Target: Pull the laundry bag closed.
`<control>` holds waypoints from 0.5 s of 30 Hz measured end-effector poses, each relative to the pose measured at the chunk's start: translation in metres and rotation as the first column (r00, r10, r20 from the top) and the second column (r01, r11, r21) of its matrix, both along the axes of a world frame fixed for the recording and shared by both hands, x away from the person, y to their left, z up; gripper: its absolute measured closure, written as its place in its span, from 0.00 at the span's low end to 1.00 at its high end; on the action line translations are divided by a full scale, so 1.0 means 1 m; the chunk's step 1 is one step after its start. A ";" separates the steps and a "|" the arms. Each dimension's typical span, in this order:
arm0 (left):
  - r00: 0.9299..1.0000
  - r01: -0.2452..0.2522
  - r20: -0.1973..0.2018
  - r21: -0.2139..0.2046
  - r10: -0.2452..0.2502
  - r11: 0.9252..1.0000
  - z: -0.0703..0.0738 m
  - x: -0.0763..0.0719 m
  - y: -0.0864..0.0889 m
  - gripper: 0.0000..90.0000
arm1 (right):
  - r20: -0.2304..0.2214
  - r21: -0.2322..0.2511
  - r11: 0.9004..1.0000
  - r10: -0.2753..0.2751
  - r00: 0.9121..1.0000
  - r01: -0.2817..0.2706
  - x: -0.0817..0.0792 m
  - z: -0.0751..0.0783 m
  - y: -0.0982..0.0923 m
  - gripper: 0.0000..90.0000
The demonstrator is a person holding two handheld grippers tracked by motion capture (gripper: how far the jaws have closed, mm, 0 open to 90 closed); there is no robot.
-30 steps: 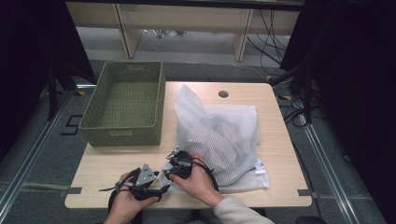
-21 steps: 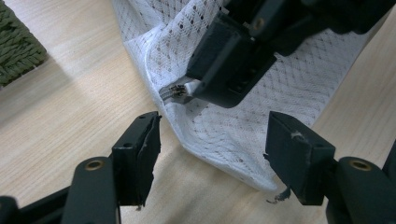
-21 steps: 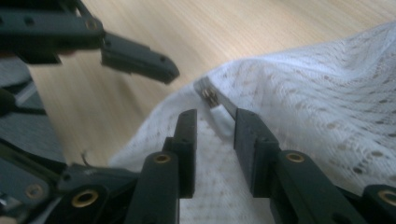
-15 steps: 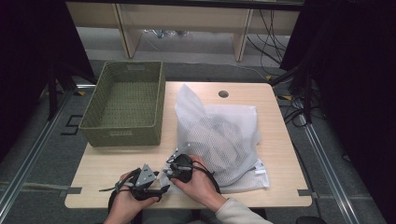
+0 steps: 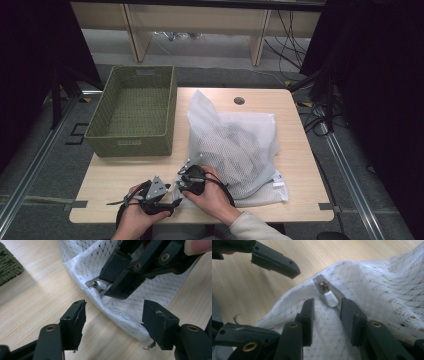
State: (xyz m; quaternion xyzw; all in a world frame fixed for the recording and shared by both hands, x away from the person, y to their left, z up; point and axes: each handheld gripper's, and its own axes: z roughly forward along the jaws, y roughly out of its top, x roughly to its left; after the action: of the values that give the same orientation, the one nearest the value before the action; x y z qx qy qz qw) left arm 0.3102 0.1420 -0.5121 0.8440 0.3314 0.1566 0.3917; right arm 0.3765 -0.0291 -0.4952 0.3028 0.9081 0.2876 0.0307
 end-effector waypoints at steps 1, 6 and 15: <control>1.000 -0.002 0.001 -0.001 0.002 1.000 0.000 0.000 0.000 0.40 | 0.002 -0.001 1.000 0.001 1.000 -0.001 0.001 0.000 0.000 0.72; 1.000 0.013 0.018 0.016 -0.014 1.000 0.000 0.002 0.002 0.40 | -0.004 -0.001 1.000 0.028 1.000 -0.028 0.004 0.000 0.002 0.72; 1.000 0.006 -0.017 0.002 -0.006 1.000 0.000 0.001 0.002 0.40 | 0.022 -0.003 0.999 0.036 0.999 -0.036 0.005 0.003 0.007 0.73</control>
State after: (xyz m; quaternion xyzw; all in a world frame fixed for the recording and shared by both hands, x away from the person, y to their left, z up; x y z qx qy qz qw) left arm 0.3112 0.1436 -0.5119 0.8465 0.3322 0.1487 0.3885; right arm 0.3815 -0.0226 -0.4918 0.2834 0.9133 0.2904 0.0358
